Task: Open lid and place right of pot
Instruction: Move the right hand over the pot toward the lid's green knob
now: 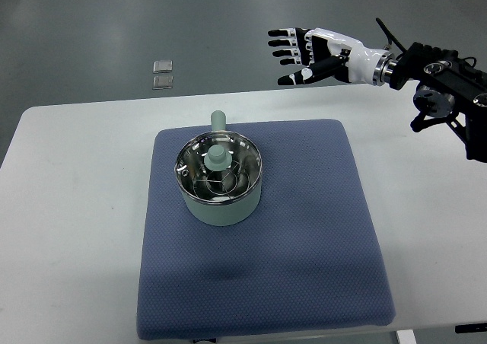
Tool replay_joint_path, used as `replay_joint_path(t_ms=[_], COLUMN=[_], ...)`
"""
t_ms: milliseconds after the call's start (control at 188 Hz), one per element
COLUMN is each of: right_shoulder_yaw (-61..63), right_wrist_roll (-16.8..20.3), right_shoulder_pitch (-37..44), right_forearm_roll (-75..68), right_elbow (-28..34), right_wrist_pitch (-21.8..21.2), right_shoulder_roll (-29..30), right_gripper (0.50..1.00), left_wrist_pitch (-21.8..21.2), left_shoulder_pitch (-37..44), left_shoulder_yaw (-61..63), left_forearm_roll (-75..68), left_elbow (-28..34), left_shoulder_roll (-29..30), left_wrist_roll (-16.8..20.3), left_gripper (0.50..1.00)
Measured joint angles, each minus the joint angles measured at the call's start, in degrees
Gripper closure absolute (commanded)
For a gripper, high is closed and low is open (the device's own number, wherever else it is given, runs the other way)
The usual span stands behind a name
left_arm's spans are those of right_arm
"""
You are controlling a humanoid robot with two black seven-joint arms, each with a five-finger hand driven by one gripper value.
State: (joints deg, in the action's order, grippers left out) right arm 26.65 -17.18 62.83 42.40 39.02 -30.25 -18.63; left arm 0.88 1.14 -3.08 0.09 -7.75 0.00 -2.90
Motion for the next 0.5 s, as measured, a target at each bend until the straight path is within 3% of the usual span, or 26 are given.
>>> replay_joint_path(t_ms=[265, 499], right_shoulder_yaw=[-0.2, -0.4], right_wrist_roll=[-8.4, -9.2], right_shoulder_pitch=[4.6, 6.5], right_forearm_roll=[24.5, 39.5], right_elbow=[10.4, 14.2], right_wrist_pitch=[0.0, 0.3], right_shoulder_roll=[-2.1, -0.5], right_gripper=[0.568, 0.568], left_wrist_pitch=[0.0, 0.0], left_shoulder_pitch=[0.0, 0.0], left_shoulder_yaw=[0.0, 0.0], left_forearm_roll=[0.0, 0.0], left_elbow=[0.0, 0.0], left_shoulder_roll=[0.0, 0.0], left_wrist_roll=[0.0, 0.0], left_gripper=[0.500, 0.500])
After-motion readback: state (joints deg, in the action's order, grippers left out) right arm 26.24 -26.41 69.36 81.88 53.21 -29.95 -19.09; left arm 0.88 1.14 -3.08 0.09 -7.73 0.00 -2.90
